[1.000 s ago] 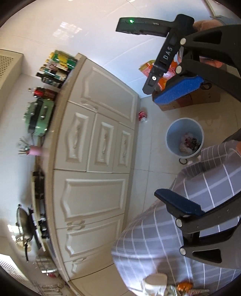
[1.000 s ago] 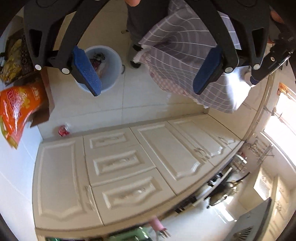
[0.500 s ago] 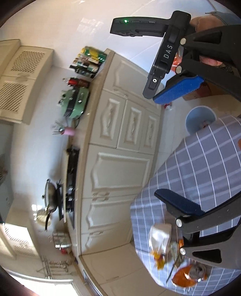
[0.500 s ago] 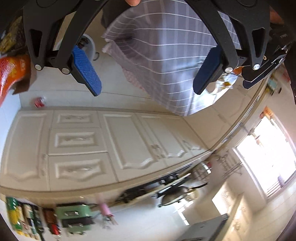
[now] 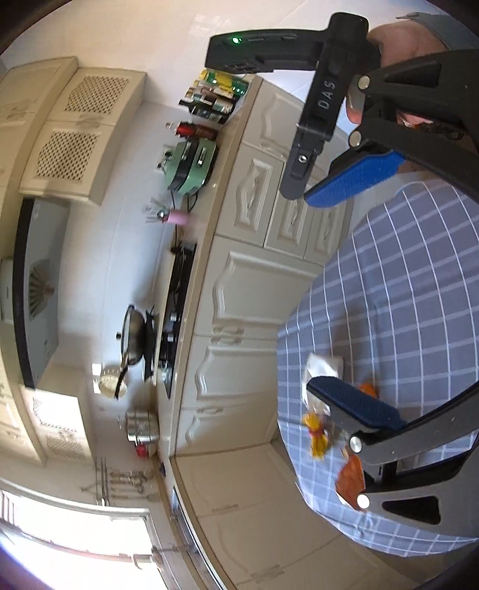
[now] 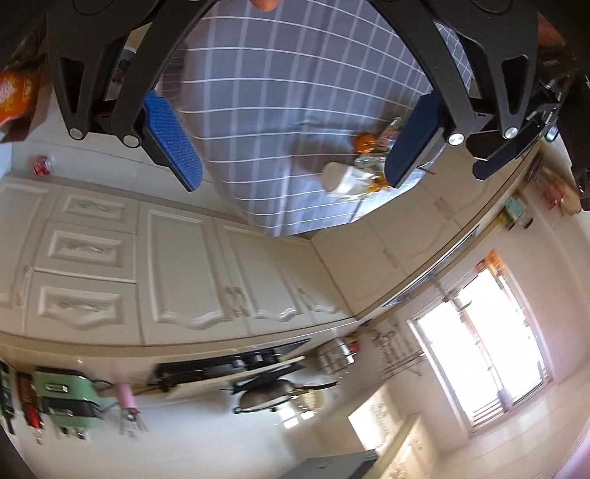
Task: Collect trash
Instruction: 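Return both open tools to the table, then grasp the crushed orange can with the left tool while the right tool grasps the pumpkin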
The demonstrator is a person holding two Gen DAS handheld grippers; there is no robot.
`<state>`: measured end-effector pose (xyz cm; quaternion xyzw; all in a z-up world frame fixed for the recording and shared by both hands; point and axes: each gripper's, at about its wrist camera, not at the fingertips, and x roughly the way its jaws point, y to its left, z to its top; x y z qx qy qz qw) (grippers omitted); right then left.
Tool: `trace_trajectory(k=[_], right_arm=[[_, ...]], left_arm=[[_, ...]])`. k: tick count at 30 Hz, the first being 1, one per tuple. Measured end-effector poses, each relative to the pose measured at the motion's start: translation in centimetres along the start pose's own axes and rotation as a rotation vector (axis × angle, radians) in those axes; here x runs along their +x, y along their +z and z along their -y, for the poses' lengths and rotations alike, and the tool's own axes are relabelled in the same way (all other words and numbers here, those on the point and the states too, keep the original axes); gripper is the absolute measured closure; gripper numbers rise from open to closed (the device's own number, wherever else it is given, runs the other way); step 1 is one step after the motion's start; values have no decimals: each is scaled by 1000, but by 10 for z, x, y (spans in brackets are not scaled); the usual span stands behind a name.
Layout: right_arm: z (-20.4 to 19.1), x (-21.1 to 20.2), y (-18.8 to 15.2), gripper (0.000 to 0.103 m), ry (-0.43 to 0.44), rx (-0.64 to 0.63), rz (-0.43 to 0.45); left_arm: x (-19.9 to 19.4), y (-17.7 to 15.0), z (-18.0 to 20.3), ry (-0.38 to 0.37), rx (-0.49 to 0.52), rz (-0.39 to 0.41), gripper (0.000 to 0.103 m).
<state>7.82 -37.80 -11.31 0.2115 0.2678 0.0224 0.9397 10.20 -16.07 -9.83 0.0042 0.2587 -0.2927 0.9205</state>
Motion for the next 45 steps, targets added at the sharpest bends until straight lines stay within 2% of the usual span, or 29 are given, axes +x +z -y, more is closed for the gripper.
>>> trace_trajectory(k=[3, 8, 12, 17, 23, 28, 34, 35, 37, 40, 41, 44, 45], right_arm=[[-16, 7, -3, 6, 26, -25, -4], [-40, 23, -9, 6, 52, -60, -40], [-57, 35, -17, 6, 61, -92, -69], [-71, 60, -31, 6, 71, -118, -129], [-81, 94, -46, 6, 62, -139, -205], [-85, 119, -57, 6, 60, -150, -264], [-85, 146, -64, 6, 58, -155, -311], [-86, 150, -65, 6, 59, -157, -319], [-88, 164, -69, 6, 61, -162, -339], [-92, 180, -74, 6, 66, -167, -360], [-94, 187, -76, 6, 68, -167, -366], [-97, 208, -80, 6, 65, -161, -388], [-98, 215, -82, 8, 73, -153, -394]], left_arm=[[-9, -7, -18, 8, -30, -1, 12], [-24, -20, -48, 62, -51, 16, 12], [-28, -34, -79, 114, -66, -1, 12], [-21, -57, -124, 177, -107, -51, 12], [10, -83, -173, 243, -124, -119, 13], [39, -95, -193, 294, -83, -169, 13], [68, -100, -198, 346, 33, -212, 13], [71, -100, -198, 345, 51, -214, 14], [78, -101, -198, 333, 90, -231, 24], [91, -104, -201, 307, 115, -277, 47], [93, -105, -202, 295, 110, -290, 58], [96, -102, -199, 294, 145, -281, 66], [97, -103, -198, 297, 156, -286, 66]])
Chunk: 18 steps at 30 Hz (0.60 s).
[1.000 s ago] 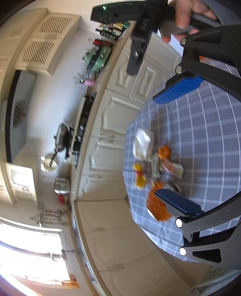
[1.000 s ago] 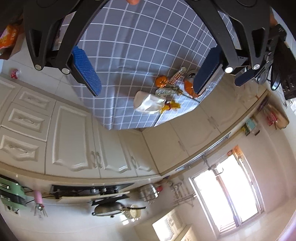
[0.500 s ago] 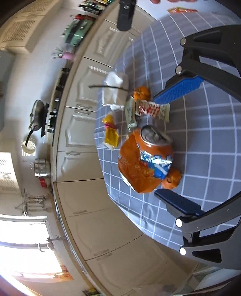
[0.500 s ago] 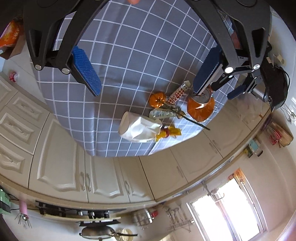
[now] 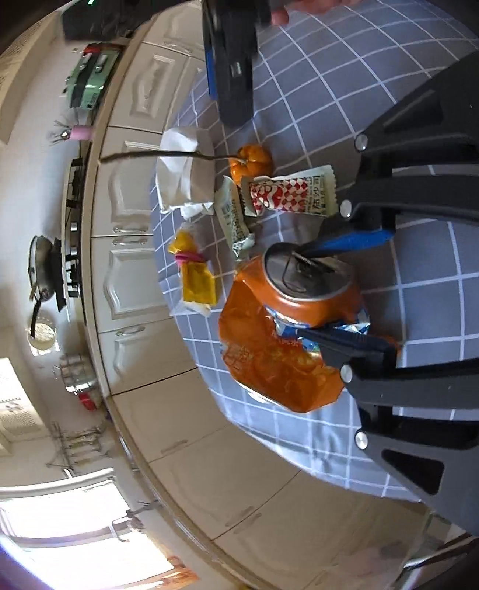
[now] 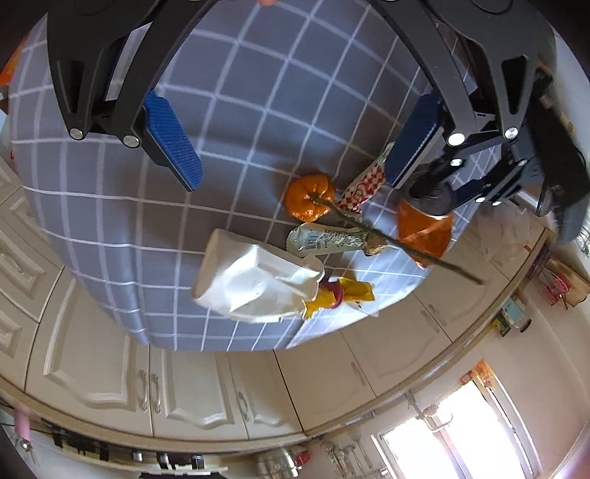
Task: Collect trash
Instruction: 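Grasp the crushed orange can with the left tool while the right tool grasps the pumpkin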
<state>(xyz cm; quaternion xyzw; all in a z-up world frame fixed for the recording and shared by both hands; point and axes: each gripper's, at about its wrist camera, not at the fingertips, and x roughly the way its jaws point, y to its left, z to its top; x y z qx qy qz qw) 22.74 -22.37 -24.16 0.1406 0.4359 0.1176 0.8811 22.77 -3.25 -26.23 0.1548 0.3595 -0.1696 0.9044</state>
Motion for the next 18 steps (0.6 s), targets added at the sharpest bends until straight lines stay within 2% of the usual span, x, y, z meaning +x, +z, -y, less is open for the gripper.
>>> trace_trajectory(k=[2, 3, 5, 6, 7, 11, 18], right_arm=[[-3, 10, 3, 28, 11, 0, -11], [-5, 16, 5, 32, 10, -11, -21], [-7, 25, 5, 53, -2, -26, -32], [-8, 27, 6, 57, -7, -30, -25], [-9, 28, 6, 70, 4, -36, -26], [-10, 22, 0, 72, 21, -47, -25], [6, -12, -10, 73, 47, 22, 18]], left_arm=[[2, 0, 1, 6, 0, -2, 67], [2, 0, 1, 8, 1, -1, 67], [0, 0, 0, 9, -11, 2, 67], [-1, 0, -2, 9, -25, 3, 67], [-2, -1, -3, 13, -34, 5, 67], [-9, -2, -6, 19, -64, 21, 67], [-37, 1, -8, -6, -123, 83, 67]])
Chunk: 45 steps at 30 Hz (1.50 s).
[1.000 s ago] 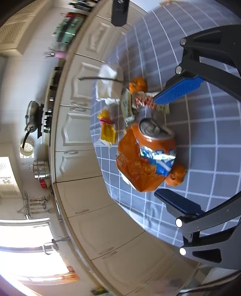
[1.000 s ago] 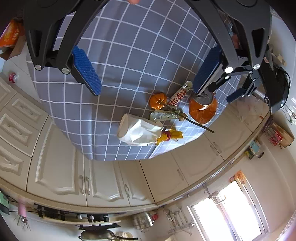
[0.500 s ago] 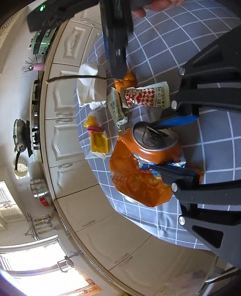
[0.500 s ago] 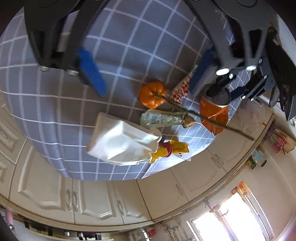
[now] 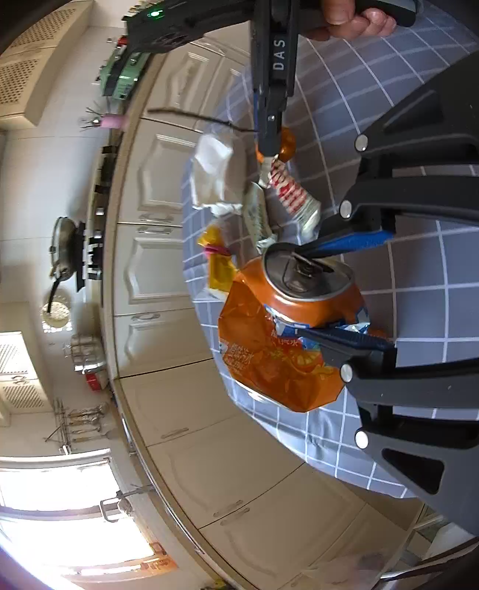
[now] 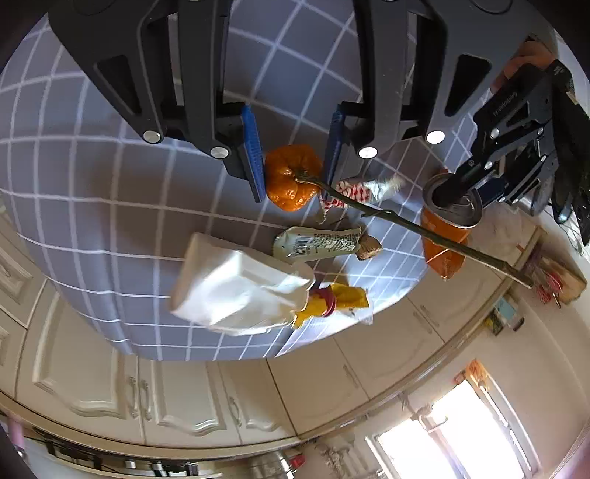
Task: Collect trash
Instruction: 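Grasp the crushed orange can with the left tool while the right tool grasps the pumpkin, then carry the orange can and pumpkin toward the blue bin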
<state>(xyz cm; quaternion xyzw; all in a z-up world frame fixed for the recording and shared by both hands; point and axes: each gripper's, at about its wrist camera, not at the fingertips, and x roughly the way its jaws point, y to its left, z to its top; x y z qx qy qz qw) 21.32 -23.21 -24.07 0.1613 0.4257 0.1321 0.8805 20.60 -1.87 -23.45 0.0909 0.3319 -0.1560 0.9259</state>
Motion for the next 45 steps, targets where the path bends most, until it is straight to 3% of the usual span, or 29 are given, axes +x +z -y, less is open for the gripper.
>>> trace_trajectory(k=[6, 9, 10, 15, 16, 18, 22, 35, 38, 45], right_arm=[[12, -13, -7, 72, 10, 42, -23], [13, -7, -17, 66, -42, 7, -66], [14, -6, -21, 60, -36, 9, -71], [14, -9, -22, 58, -1, 27, -49], [14, -9, -22, 59, 4, 28, -49], [18, -5, -21, 70, -12, 42, -54], [20, -9, -26, 74, -14, 39, -47], [47, -97, -12, 74, 21, 102, 140], [62, -124, -9, 74, 31, 130, 183], [122, -193, -18, 74, -35, 220, 298]], left_arm=[[-18, 2, 10, -35, -13, 25, 67], [-23, -3, 19, -49, -8, 20, 67], [-24, -4, 20, -52, -8, 19, 67], [-31, -9, 26, -64, -16, 15, 67], [-32, -9, 26, -64, -17, 15, 67], [-34, -9, 26, -64, -18, 17, 67], [-38, -8, 24, -62, -21, 24, 67], [-62, 15, 50, -122, -24, 84, 67], [-68, 26, 70, -153, -11, 102, 67], [-72, 55, 142, -286, 49, 124, 67]])
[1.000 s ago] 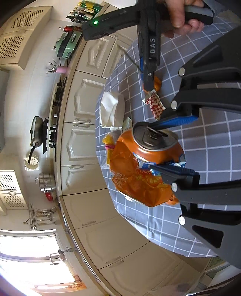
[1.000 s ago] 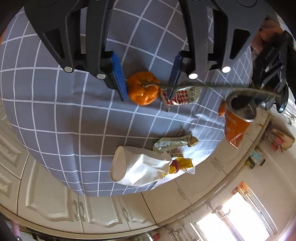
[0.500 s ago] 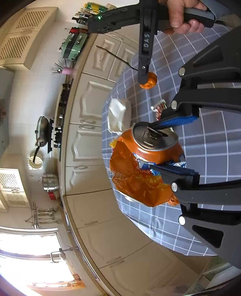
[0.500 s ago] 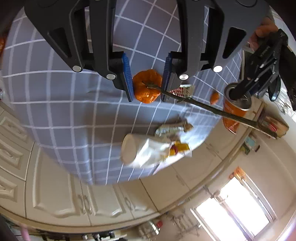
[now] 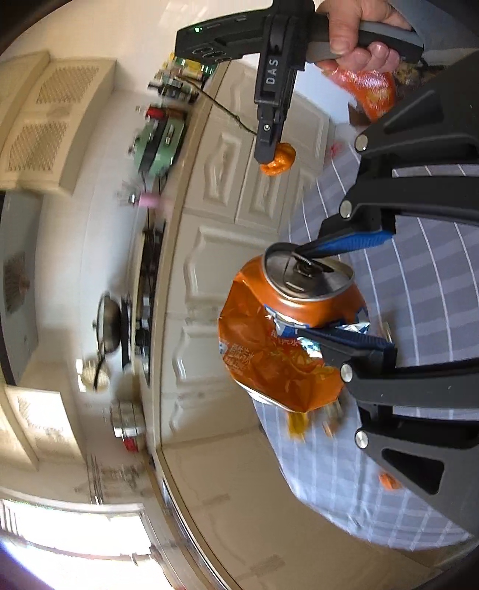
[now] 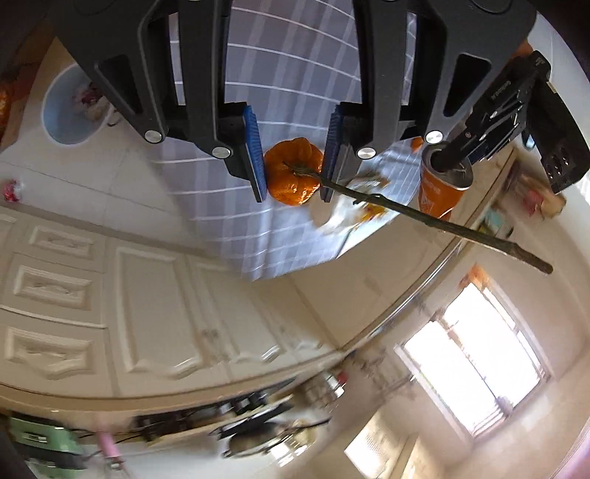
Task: Collect trash
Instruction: 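Carry the orange can and pumpkin toward the blue bin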
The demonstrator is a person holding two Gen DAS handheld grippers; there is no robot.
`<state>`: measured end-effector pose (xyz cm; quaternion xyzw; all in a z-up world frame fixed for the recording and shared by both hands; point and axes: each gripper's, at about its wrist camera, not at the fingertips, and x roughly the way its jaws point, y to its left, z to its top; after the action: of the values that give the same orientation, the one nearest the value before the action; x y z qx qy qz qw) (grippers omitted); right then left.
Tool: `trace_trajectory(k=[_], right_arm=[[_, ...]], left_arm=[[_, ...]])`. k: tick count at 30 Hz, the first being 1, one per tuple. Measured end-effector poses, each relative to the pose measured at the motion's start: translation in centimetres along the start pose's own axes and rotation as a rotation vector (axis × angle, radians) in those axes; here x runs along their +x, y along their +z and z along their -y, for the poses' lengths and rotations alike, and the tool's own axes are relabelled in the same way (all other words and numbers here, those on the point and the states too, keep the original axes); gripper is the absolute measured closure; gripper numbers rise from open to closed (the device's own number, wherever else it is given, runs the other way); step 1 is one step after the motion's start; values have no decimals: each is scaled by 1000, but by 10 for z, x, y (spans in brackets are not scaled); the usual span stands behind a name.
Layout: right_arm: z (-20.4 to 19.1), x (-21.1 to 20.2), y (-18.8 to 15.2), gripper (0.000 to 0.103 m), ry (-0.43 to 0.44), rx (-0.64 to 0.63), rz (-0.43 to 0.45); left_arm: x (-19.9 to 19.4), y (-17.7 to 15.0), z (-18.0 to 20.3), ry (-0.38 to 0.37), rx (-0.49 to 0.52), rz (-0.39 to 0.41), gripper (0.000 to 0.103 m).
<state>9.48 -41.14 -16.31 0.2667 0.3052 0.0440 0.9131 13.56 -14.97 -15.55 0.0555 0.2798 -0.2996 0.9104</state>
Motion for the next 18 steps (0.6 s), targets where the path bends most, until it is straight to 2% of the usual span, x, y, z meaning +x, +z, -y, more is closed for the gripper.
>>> trace_trajectory(k=[12, 15, 18], right_arm=[[153, -110, -4, 74, -235, 238, 163], [185, -124, -13, 74, -278, 290, 168], [220, -127, -26, 74, -320, 354, 151]], left_arm=[[68, 25, 153, -303, 117, -61, 67], [89, 24, 192, -387, 123, -105, 67], [124, 15, 228, -470, 99, -198, 67]])
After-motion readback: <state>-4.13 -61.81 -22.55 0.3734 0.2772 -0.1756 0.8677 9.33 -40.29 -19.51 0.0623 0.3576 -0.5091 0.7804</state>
